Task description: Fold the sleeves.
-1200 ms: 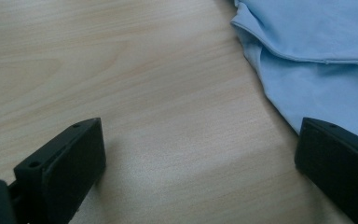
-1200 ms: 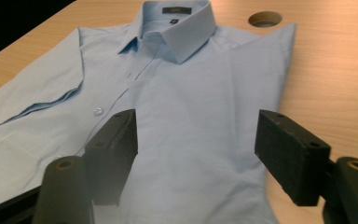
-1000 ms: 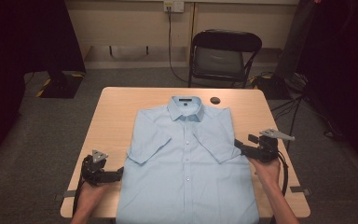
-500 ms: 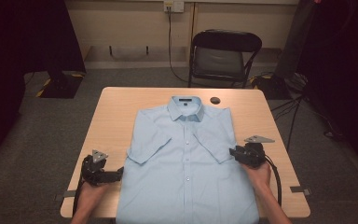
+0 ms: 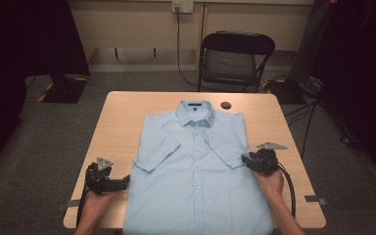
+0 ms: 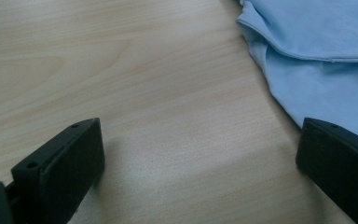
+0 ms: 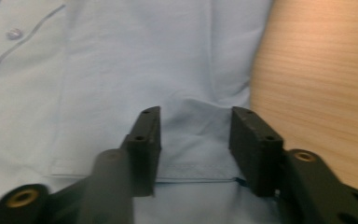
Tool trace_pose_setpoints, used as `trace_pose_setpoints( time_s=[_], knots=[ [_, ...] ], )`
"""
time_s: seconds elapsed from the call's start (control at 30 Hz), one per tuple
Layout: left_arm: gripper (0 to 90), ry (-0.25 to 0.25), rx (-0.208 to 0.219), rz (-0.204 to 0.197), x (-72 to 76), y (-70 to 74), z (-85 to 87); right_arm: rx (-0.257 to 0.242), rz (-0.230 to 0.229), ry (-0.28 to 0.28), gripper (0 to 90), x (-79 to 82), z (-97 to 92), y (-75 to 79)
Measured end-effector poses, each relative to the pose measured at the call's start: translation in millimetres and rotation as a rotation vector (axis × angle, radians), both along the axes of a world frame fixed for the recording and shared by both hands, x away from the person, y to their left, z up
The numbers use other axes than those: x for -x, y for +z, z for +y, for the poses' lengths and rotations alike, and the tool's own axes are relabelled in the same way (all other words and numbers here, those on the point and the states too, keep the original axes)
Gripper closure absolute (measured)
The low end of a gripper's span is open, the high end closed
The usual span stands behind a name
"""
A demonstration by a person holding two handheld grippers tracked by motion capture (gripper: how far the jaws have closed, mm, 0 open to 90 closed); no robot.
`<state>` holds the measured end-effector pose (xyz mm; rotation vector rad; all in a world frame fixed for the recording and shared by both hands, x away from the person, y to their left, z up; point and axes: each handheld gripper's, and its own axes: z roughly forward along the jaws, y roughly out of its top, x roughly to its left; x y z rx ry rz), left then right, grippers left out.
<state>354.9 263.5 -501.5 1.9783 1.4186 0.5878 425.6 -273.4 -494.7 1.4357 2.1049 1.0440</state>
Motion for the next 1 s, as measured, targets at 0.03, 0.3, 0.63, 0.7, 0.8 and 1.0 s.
trace_pose_setpoints(
  time_s=[0.03,0.3,0.63,0.7,0.8,1.0],
  knots=[
    [0.5,0.000,0.000,0.000,0.0,0.0,0.0,-0.021,-0.005,0.010,43.8,2.0,0.3,1.4],
    [0.5,0.005,0.001,0.000,0.3,0.0,-0.2,-0.094,-0.083,-0.017,25.6,19.7,-9.0,25.2],
    [0.6,0.003,0.000,0.000,0.3,0.0,0.1,-0.150,-0.110,-0.134,7.1,43.4,-42.9,36.0],
    [0.6,0.003,0.000,0.000,0.3,0.0,0.1,-0.137,-0.139,-0.140,8.9,52.0,-50.0,33.0],
    [0.6,0.003,0.000,0.000,0.3,0.0,0.1,-0.111,-0.133,-0.145,6.6,56.5,-54.2,29.6],
    [0.6,0.014,-0.003,0.002,0.8,0.2,0.8,-0.078,-0.118,-0.186,5.4,66.9,-70.0,16.9]
  ],
)
